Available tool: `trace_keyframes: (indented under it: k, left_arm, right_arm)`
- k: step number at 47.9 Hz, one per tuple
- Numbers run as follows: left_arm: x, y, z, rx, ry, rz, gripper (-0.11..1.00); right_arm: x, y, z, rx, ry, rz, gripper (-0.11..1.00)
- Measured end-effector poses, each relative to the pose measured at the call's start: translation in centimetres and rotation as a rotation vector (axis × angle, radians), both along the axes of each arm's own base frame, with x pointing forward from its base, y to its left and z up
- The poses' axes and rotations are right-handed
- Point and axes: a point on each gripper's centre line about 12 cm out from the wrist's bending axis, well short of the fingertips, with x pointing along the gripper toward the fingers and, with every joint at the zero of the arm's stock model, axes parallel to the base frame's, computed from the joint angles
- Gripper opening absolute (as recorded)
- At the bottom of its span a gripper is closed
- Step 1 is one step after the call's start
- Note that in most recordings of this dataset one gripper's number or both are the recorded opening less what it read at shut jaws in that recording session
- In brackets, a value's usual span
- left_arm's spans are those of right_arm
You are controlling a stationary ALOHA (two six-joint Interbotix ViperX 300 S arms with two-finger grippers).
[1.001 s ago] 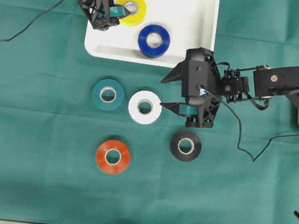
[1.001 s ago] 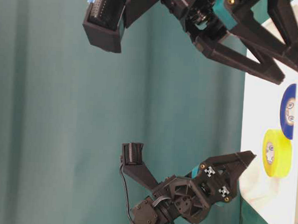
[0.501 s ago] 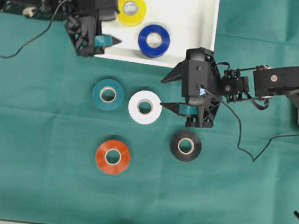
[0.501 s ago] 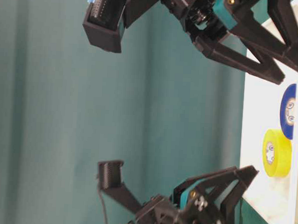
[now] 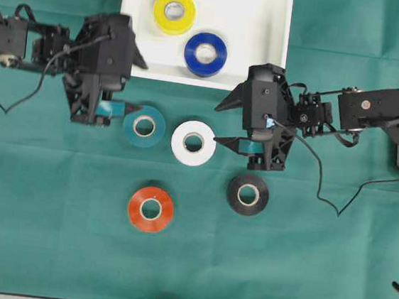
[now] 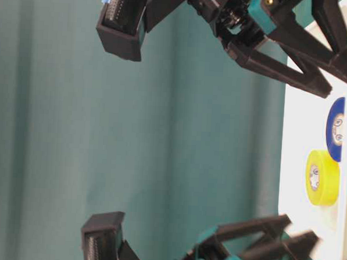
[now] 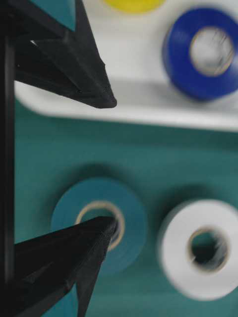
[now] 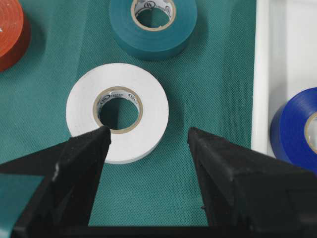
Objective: Put the tape alternately from left to right into the white case.
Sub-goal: 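Release the yellow roll and move the left gripper over the teal roll, then lower the right gripper onto the black tape roll and grasp it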
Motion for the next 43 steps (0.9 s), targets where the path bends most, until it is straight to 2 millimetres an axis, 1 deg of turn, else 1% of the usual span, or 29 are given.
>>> trace_keyframes:
  k: [13, 24, 43]
  left_arm:
    - [-0.6, -2.1, -0.8, -0.069, 0.040, 0.009, 0.61]
    - [-0.7, -3.1, -0.9, -0.079, 0.046, -0.012, 0.61]
    - [-0.7, -3.3, -0.8, -0.082, 0.045, -0.015, 0.61]
  right_arm:
    - [0.0, 0.2, 0.0, 0.001, 0.002, 0.005, 0.70]
    - [0.0, 0.4, 0.0, 0.001, 0.000, 0.011, 0.70]
    - [-0.1, 1.1, 0.0, 0.006, 0.000, 0.026, 0.70]
